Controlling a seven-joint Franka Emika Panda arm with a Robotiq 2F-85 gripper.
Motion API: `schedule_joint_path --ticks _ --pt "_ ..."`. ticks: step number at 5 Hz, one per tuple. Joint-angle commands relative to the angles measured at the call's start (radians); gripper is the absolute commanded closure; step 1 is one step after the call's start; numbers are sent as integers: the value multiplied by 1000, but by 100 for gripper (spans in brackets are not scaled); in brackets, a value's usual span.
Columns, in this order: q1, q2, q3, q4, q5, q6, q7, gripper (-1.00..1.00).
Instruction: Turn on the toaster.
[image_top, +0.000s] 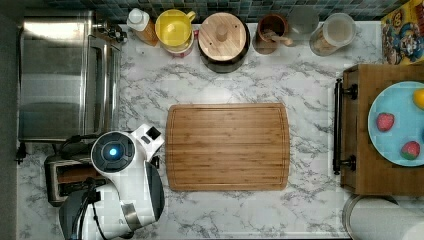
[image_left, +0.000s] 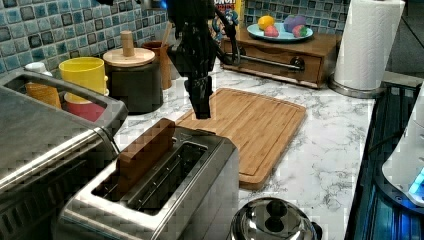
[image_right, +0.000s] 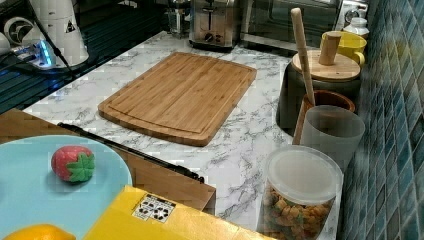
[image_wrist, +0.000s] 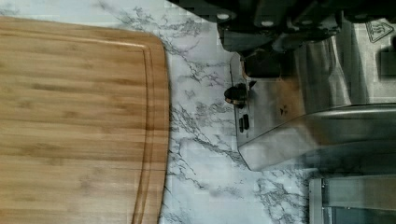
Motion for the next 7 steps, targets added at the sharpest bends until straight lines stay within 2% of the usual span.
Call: schedule_joint_path --ticks 1,2,4,6,7 --pt "28 -55 36 -58 54 48 -36 100" --pt "22 -18 35 -30 8 29 10 100" --pt "-10 -16 17 -24 -4 36 53 100" --pt "7 39 24 4 60 31 -37 100" --pt "17 108 43 25 20 26 -25 100"
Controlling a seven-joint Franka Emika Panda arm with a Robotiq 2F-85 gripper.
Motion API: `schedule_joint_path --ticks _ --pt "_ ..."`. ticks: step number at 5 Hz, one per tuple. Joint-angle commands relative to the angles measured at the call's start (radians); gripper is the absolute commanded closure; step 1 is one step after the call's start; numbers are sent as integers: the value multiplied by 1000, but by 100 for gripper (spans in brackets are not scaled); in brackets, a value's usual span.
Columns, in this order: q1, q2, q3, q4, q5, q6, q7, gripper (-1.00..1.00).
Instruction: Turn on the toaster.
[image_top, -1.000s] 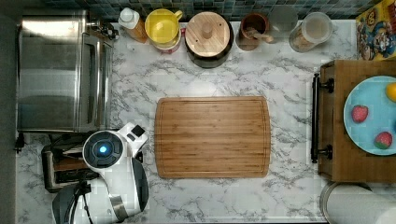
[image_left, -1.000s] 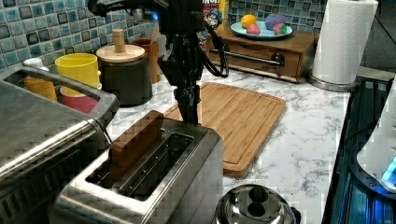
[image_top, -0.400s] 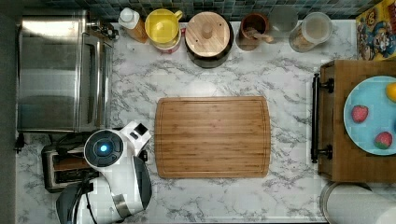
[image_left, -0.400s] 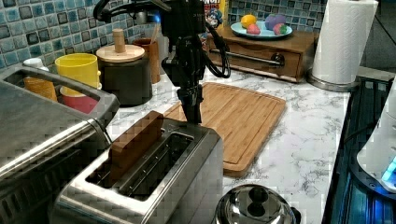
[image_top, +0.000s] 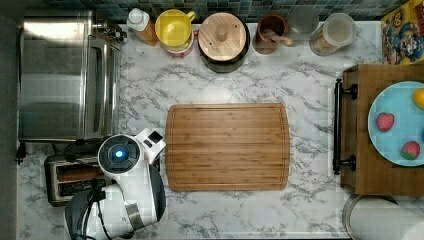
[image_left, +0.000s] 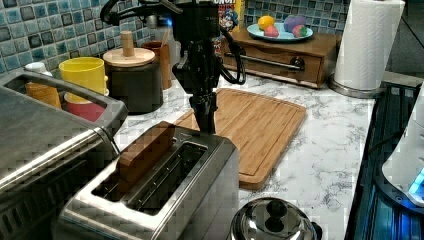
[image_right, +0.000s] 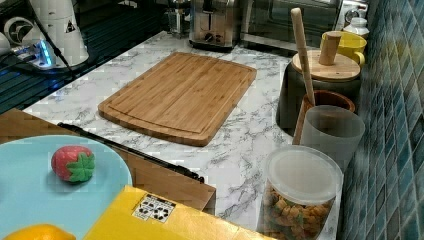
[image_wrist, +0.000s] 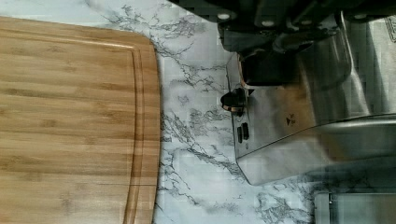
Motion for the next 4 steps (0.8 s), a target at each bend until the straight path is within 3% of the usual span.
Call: schedule_joint_path --ticks 1,3,4 --pt "33 186 31 74 -55 -33 8 100" --pt "53 369 22 -36 -105 109 63 100" --pt "42 223 28 -124 -67 195 44 100"
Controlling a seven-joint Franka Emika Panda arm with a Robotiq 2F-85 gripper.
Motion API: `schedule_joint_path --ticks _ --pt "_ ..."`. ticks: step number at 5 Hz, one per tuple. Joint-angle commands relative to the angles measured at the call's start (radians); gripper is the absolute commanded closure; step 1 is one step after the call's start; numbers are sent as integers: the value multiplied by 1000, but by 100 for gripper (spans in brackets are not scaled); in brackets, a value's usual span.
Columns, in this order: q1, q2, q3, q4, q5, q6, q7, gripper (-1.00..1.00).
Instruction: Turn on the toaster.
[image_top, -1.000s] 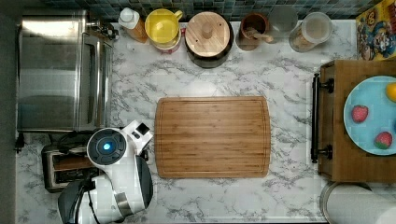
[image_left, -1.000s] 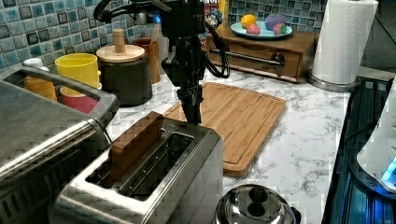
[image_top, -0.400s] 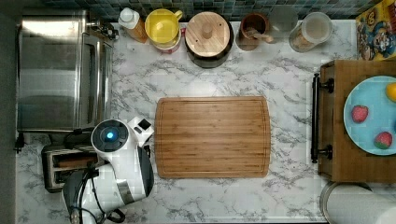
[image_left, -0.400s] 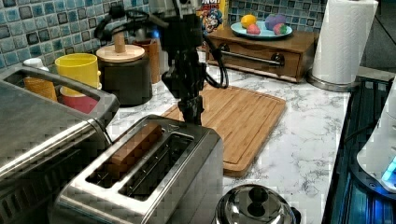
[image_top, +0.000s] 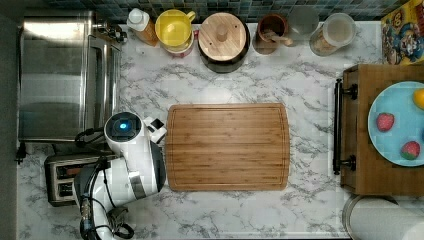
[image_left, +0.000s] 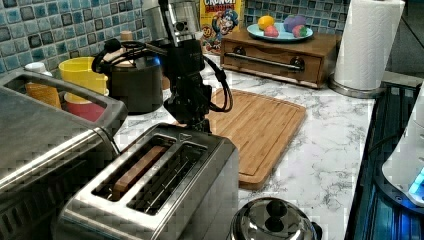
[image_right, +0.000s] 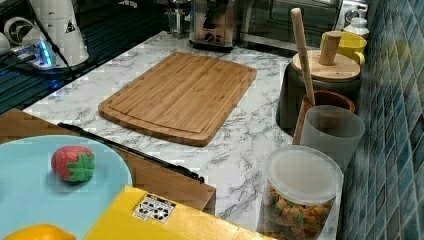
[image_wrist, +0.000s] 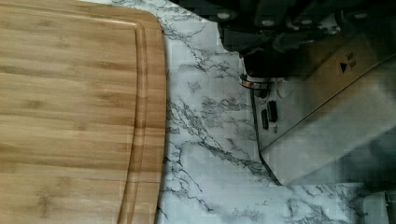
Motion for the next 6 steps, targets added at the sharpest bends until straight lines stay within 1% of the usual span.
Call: schedule_joint_path --ticks 1,6 --pt "42 10 39 -229 -18 210 48 100" --pt "29 11 51 -230 -21 211 50 100"
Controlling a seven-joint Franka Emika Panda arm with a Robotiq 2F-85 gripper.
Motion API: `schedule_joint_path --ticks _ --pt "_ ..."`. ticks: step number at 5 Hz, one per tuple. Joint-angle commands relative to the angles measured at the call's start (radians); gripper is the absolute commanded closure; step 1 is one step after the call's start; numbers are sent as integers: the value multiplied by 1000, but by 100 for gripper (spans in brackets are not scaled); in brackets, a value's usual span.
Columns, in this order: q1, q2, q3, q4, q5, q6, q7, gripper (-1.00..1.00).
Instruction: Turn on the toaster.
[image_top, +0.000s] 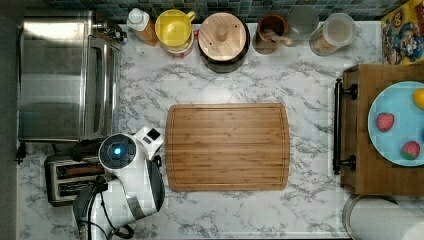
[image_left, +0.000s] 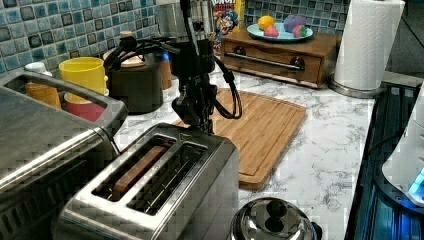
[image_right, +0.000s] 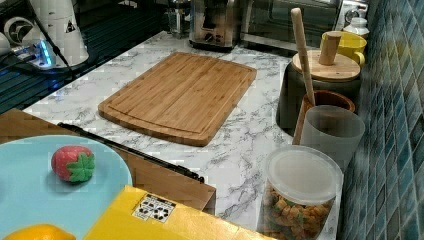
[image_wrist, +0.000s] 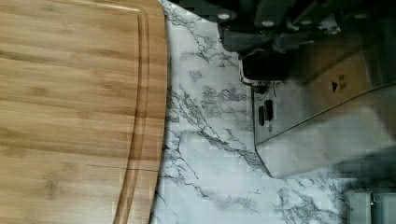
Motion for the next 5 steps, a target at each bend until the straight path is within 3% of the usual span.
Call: schedule_joint_path --ticks 1,5 --pt "25 107 14 -108 2 64 45 100" --pt "14 107 25 -108 -1 65 47 100"
